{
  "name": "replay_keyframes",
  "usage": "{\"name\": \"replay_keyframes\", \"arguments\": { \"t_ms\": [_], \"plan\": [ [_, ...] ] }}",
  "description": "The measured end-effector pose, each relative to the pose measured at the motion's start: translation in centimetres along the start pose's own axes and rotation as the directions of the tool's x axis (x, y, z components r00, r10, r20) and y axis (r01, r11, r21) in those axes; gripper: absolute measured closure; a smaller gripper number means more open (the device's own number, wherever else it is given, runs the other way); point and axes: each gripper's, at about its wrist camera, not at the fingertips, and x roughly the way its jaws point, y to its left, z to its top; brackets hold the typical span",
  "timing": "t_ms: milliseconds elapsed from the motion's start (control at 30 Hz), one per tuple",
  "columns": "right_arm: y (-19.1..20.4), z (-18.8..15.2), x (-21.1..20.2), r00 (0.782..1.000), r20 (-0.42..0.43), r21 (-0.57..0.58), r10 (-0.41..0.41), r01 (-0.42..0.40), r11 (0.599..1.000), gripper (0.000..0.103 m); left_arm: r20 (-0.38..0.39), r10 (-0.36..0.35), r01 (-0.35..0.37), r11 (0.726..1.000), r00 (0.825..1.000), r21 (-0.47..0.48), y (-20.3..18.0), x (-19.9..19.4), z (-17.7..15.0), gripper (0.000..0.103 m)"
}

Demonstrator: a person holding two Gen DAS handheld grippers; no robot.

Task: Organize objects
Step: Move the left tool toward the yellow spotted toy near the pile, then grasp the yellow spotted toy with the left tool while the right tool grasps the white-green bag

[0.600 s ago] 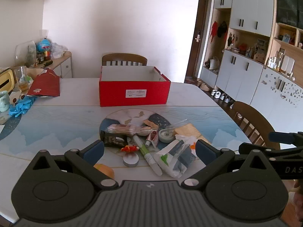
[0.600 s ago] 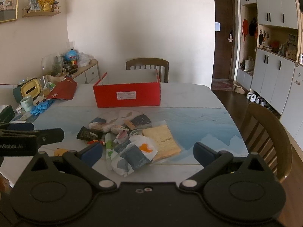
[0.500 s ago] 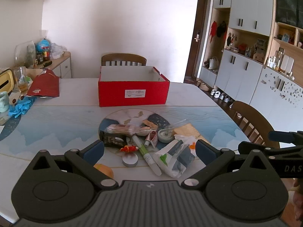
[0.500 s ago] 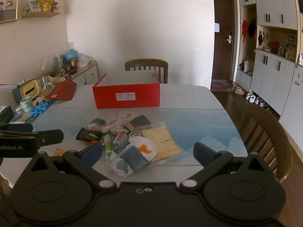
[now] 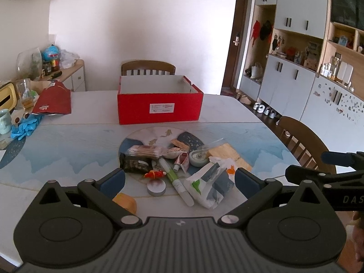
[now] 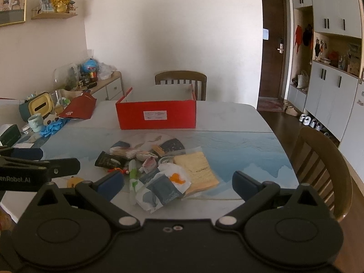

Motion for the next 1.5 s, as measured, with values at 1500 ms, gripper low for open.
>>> {"name": "replay_keyframes", "arguments": {
  "t_ms": [1500],
  "plan": [
    [3.4,0.5,17.0,0.940,-0.338,0.090,-0.052,0.088,0.992,0.009,-0.265,-0.013,0.054,0.988,0.964,0.147,11.2,13.8,-5.2,0.000]
  ]
}}
